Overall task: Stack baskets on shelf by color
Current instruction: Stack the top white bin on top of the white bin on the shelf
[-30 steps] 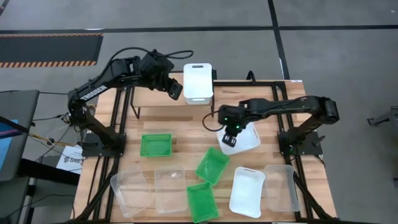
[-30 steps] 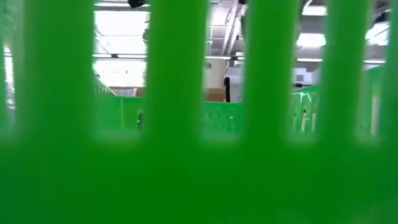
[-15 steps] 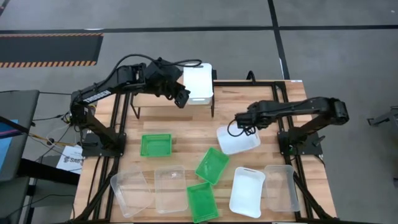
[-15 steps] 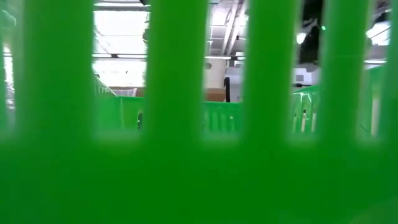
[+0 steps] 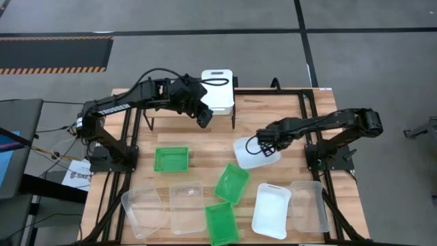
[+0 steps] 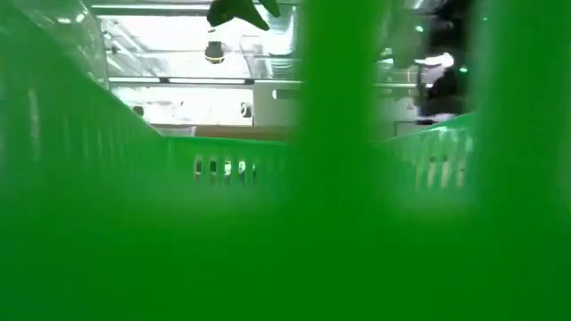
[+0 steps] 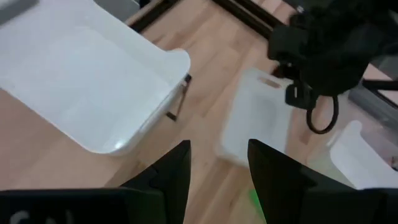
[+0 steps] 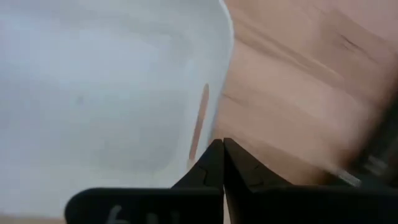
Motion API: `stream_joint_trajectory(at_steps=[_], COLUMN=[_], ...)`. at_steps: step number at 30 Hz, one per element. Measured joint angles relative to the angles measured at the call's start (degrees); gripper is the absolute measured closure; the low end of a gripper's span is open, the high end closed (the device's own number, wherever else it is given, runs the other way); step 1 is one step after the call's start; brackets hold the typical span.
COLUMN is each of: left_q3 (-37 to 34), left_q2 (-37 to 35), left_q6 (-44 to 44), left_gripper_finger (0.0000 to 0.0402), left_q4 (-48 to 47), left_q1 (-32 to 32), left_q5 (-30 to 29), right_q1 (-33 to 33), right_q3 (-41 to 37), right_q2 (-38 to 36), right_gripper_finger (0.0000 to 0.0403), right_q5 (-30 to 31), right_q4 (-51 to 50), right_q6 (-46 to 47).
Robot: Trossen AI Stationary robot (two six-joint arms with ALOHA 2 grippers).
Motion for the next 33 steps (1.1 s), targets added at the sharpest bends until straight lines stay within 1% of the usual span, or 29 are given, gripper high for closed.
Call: stream_joint_trajectory(at_steps=[6,12,22,25,27,31,33], left_q3=[-4.88,-10.75,-20.77,-23.31,-24.53,-24.65,-24.63], left_q2=[0.00,-0.02,-0.02,-0.03,-0.02,0.37,0.82], left_q6=[0.13,-0.22,-2.62,-2.65,-3.67,-7.34,-8.34], left_gripper_finger=[0.0255,0.0255,0.0255,0.0255,0.0255,0.0255,0.0255], left_q4=[1.69,3.42,8.00,9.85,11.33,11.47,11.66], left_q1=[0.00,0.02,-1.11,-2.66,-4.10,-6.69,-7.56], left_q5=[0.44,0.43,-0.57,-0.86,-3.14,-11.03,-12.84], right_q1=[0.00,0.41,2.62,2.82,2.39,1.05,0.24], right_q3=[0.05,0.05,0.05,0.05,0.05,0.05,0.05], right_q2=[0.06,0.04,0.04,0.04,0.04,0.04,0.04], right_gripper_finger=[0.0385,0.0389,0.0389,0.0389,0.0388,0.0386,0.0387], right_q5=[-0.07,-0.08,-0.12,-0.02,0.22,1.17,1.22], right_q4=[15.37,24.21,22.66,21.29,19.28,15.44,14.06], right_q6=[-8.15,-13.61,-13.42,-10.69,-7.99,-4.82,-4.45])
